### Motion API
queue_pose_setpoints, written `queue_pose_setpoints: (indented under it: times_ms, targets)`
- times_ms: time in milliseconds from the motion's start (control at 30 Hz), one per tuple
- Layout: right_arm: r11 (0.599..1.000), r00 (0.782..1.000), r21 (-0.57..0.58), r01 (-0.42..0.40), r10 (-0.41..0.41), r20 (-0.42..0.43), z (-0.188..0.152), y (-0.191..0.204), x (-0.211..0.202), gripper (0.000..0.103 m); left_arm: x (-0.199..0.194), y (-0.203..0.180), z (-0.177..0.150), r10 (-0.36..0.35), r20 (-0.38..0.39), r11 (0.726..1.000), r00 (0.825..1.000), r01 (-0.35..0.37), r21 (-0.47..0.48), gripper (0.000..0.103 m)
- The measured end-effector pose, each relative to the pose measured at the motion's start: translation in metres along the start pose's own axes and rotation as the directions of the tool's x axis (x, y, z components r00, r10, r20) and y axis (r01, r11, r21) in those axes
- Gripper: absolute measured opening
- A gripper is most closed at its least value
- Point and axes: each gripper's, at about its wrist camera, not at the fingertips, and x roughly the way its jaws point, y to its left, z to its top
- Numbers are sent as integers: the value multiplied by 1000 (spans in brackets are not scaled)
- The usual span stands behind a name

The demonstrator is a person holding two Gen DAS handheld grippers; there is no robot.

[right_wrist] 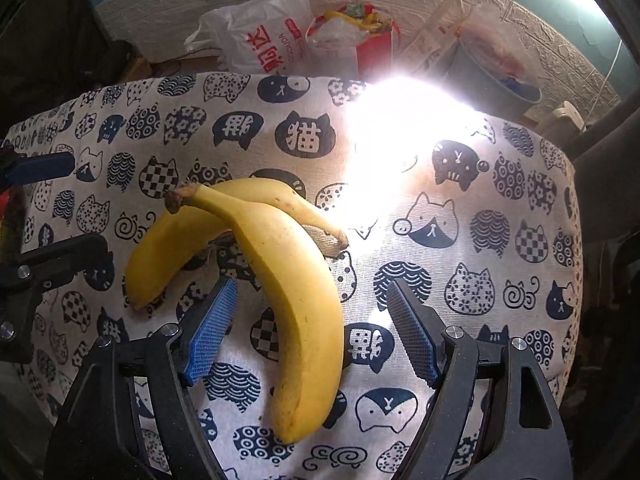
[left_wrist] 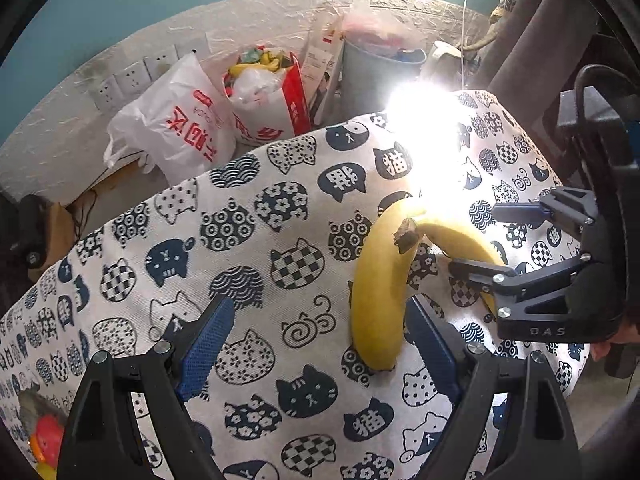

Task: Organize fruits
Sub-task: 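Close the right gripper on one banana while the left gripper grasps the other, then lift both bananas and carry them over the green glass plate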

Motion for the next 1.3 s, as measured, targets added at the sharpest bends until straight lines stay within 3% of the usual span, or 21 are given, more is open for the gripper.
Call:
queue_pose_setpoints:
  times_ms: [133,333,433,600,900,1133,1300]
  targets:
    - [1000,1000,10,-17,17,-3,0,-1,11,68,10,0,2,-12,-15,1000,1000,12,-5,89]
    - [1000,1000,-22,-4,4,-3,-2,4,23,42,22,-2,5,-31,-30,999,999,30,-15,89]
    - [1000,1000,-25,10,-9,11,-4,5,20,40,25,-7,9,-41,-29,999,999,41,-11,89]
    - [998,999,69,5,-8,41,-5,-18,11,36,33,-18,16,-56,-32,998,998,56,-7,89]
    - [988,998,153,-23,13,65,-11,-37,-3,35,50,-36,31,-77,-41,997,996,76,-6,89]
    - [983,996,179,-44,30,78,-15,-44,-8,35,64,-44,29,-91,-68,996,993,92,1,66]
    - [981,996,188,-54,39,82,-19,-48,-11,35,64,-46,29,-63,-48,998,997,64,22,51]
